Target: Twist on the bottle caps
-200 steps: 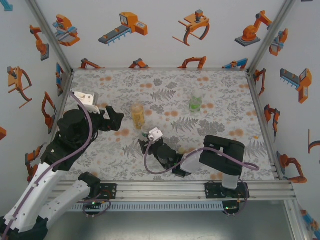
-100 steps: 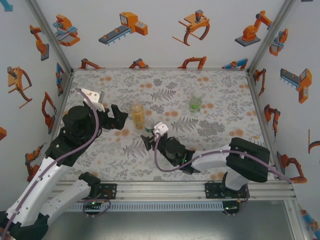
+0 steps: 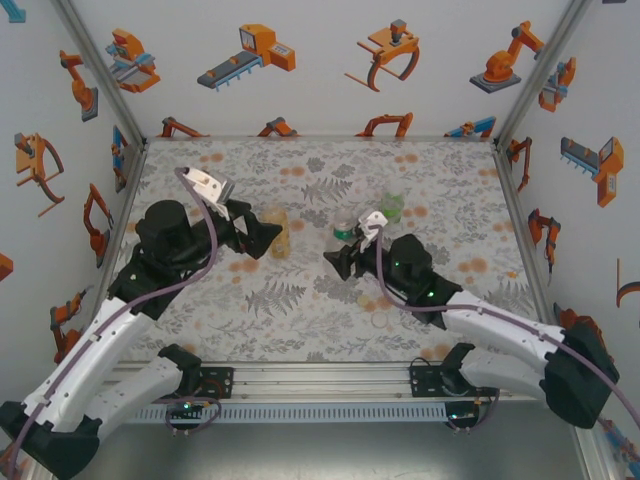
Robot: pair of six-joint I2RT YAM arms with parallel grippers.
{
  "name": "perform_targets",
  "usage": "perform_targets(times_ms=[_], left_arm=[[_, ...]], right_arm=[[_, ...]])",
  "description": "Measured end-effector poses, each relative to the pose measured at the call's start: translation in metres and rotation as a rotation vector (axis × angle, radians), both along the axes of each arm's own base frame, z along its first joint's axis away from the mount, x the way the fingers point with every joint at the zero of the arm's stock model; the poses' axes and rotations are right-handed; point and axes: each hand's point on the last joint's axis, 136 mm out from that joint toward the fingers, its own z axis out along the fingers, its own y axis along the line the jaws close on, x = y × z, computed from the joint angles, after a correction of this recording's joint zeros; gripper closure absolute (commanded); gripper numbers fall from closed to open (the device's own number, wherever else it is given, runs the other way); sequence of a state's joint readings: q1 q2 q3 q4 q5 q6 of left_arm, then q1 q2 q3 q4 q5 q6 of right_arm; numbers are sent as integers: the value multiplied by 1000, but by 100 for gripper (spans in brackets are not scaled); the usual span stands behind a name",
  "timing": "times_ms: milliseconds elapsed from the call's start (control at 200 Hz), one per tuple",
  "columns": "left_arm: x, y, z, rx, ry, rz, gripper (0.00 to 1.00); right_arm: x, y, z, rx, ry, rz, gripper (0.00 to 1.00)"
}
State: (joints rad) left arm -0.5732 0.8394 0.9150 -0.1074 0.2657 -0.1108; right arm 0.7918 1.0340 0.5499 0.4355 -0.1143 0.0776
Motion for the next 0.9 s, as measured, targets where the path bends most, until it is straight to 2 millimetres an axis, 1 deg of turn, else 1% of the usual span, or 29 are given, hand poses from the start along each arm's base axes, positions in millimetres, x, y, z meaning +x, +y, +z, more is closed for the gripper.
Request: perform_targets(times_ms=[150,320,466,661,901], left_arm=[[-12,-24,4,-22,-41,-164,14],[-31,-49,11,-66,-98,-375,14],[-38,-64,15,-89,-140,-478,14],[-41,-84,18,-117,-195,-574,13],[-46,-115,4,-140,-183,-684,12]], right_arm=[[3,-24,25,15,22,48,56],[0,-37,61,42,25,134,57],[-10,-38,87,74,22,228,57],[-22,-34,120,145,18,337,57],[-30,-26,153,216,1,438,57]])
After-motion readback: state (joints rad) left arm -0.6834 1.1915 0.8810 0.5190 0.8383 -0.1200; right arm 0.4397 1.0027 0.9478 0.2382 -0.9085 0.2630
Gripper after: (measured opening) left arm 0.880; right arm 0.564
